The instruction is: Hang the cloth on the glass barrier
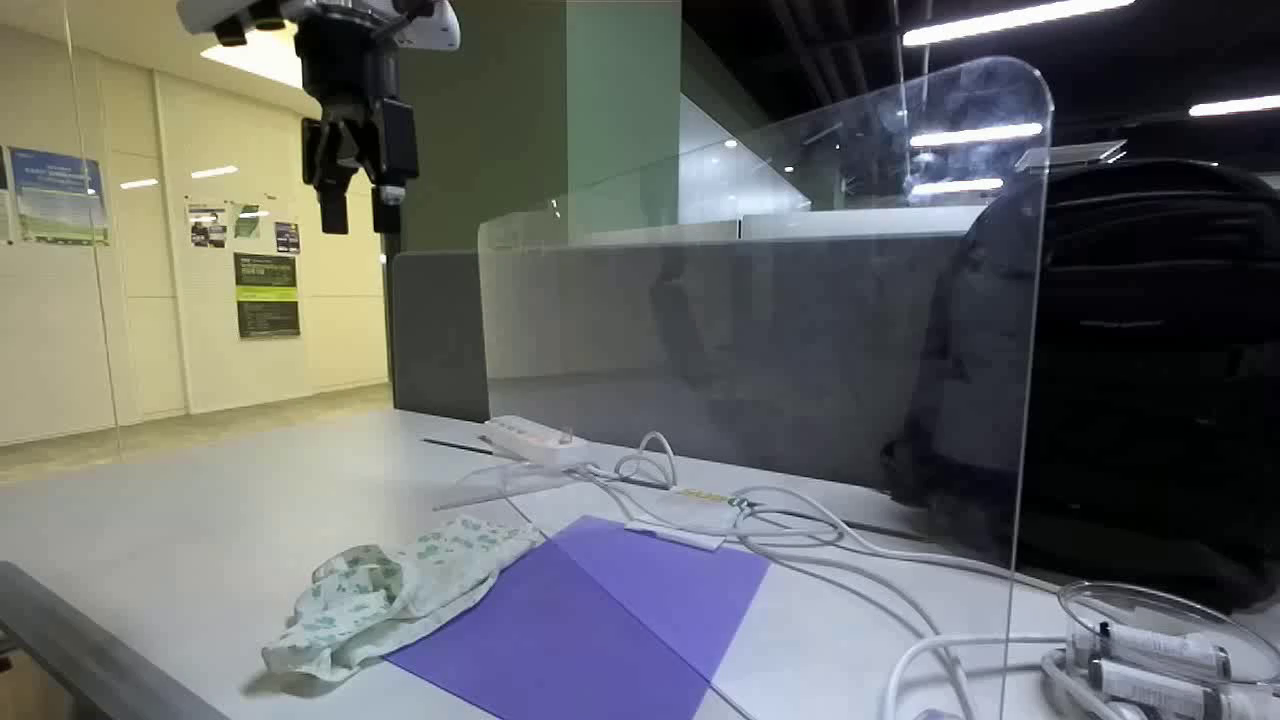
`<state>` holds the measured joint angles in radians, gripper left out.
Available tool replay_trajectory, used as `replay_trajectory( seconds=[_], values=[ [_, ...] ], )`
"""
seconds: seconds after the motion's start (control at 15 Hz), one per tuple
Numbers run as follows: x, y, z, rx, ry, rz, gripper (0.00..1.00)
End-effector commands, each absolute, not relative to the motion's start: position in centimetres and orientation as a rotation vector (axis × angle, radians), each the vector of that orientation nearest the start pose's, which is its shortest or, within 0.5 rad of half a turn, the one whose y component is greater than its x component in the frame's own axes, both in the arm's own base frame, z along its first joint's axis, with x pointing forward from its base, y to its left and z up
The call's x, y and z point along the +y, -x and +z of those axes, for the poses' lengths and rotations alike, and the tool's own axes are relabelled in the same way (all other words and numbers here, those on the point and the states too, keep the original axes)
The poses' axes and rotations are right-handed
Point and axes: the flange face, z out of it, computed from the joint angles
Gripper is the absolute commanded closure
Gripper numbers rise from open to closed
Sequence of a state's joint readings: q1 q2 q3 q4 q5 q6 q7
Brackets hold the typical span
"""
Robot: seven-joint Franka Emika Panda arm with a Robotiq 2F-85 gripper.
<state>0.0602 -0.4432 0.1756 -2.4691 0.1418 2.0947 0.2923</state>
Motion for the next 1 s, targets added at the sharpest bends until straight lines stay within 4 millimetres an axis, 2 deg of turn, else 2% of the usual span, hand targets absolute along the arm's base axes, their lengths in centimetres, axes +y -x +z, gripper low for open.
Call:
replay_trajectory(
  seconds=[0.0, 0.8, 0.93],
  values=[
    [10.6, -40.3, 45.59, 0.212, 3.069, -0.076, 0.0],
    [10.61, -40.31, 45.62, 0.212, 3.068, -0.079, 0.0],
    [11.25, -40.87, 45.18, 0.237, 3.053, -0.197, 0.0]
  ],
)
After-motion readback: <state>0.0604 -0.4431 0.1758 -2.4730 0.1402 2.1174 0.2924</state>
